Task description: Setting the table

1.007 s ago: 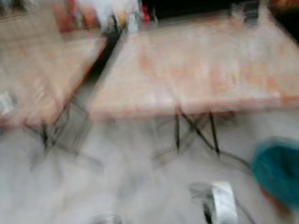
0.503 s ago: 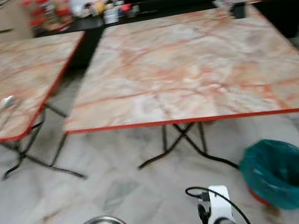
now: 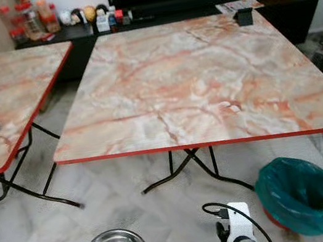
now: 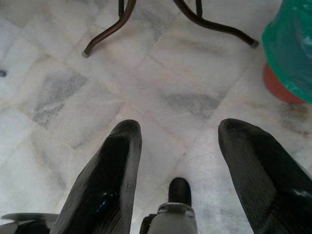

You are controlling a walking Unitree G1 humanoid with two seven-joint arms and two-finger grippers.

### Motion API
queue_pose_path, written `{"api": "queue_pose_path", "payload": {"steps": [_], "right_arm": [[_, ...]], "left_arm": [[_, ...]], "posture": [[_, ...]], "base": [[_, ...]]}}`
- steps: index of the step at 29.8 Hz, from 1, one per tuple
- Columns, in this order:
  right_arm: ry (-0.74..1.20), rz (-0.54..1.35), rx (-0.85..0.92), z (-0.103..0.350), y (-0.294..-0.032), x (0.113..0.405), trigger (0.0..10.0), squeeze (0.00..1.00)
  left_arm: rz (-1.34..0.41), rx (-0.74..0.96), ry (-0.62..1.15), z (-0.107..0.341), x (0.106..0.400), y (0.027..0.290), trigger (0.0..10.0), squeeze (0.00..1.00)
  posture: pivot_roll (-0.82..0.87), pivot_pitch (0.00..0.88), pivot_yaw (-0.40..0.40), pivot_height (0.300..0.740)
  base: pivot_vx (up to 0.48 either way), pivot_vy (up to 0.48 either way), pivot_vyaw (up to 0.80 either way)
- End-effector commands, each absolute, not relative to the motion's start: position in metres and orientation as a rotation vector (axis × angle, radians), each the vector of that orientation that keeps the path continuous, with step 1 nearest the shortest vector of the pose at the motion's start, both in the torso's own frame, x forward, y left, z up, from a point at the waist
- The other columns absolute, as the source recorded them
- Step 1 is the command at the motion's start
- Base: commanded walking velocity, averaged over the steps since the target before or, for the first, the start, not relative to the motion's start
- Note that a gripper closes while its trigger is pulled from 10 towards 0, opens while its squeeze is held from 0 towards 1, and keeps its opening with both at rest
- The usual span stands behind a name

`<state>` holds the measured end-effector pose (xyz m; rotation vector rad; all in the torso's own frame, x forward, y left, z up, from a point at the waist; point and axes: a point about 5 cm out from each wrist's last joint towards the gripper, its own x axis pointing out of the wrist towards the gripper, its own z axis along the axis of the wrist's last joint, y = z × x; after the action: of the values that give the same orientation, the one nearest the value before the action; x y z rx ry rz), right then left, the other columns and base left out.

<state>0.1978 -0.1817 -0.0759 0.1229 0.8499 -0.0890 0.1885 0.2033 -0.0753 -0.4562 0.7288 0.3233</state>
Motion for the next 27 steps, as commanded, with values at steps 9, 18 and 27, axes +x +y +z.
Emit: {"api": "queue_pose_path", "payload": {"steps": [9,18,27], "right_arm": [[0.875,-0.106,0.125,-0.0781,-0.1832,0.1943,10.0,0.00],[0.854,-0.105,0.114,-0.0757,-0.1833,0.1983,10.0,0.00],[0.855,-0.103,0.110,-0.0758,-0.1833,0.1981,10.0,0.00]], "left_arm": [[0.326,-0.446,0.734,-0.0760,0.1873,0.2036,10.0,0.00],[0.330,-0.452,0.729,-0.0755,0.1882,0.2036,10.0,0.00],[0.341,-0.470,0.710,-0.0734,0.1921,0.2035,10.0,0.00]], "posture": [[0.01,0.007,0.028,0.719],[0.02,0.006,0.025,0.719],[0.02,0.003,0.023,0.719]], "base": [[0.000,-0.337,0.00],[0.000,-0.365,-0.17],[0.000,-0.363,0.00]]}}
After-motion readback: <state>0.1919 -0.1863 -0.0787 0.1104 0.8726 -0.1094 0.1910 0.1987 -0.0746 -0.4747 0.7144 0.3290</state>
